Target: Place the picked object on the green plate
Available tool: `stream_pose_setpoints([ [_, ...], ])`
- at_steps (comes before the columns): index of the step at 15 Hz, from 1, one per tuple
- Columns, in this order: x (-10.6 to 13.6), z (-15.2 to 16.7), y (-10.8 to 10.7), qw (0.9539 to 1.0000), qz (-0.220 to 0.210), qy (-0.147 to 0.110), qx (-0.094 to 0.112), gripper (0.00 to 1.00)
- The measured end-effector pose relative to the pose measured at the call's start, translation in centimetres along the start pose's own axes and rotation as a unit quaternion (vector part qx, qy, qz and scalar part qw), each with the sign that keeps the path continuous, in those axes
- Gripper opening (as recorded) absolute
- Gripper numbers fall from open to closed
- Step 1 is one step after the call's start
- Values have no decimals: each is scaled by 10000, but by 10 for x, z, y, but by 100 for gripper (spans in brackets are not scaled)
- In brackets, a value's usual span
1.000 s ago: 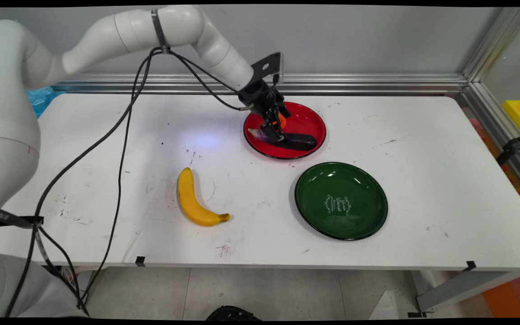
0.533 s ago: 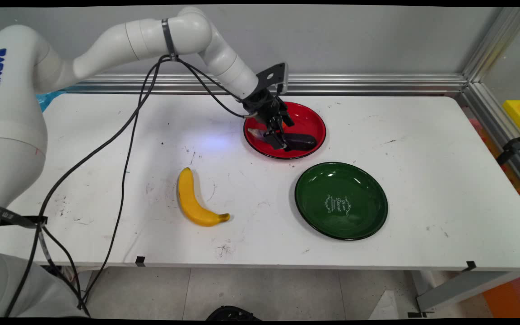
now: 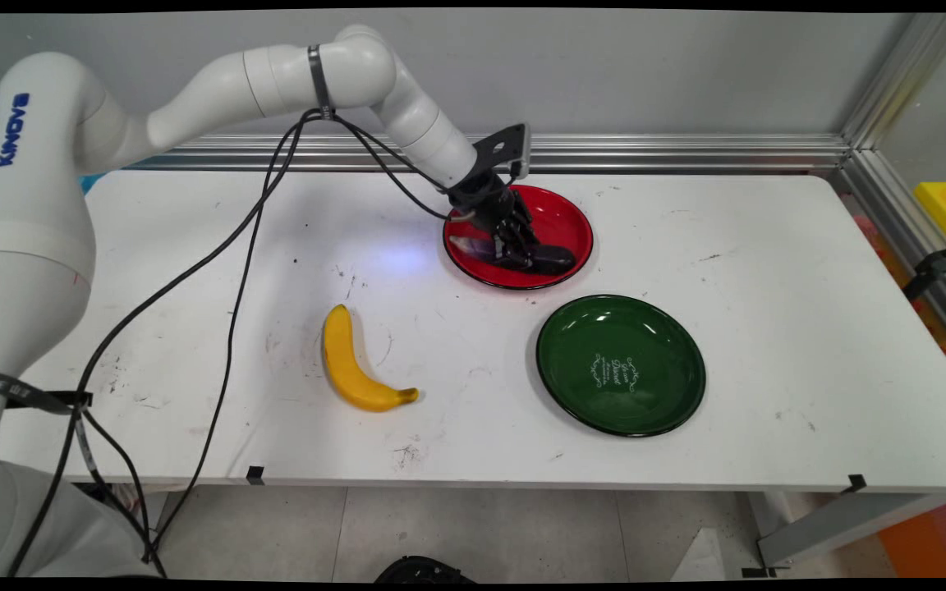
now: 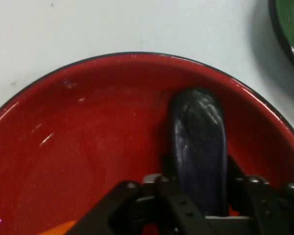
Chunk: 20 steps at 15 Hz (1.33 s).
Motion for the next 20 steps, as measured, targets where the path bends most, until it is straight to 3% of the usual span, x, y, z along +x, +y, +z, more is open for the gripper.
stream_pose_setpoints([
  [10, 12, -11, 2, 10000, 42, 58, 69, 0],
  [15, 38, -32, 20, 9996, -12, 230, 144, 0],
  [20, 66, -42, 55, 9992, -113, 367, 135, 0],
])
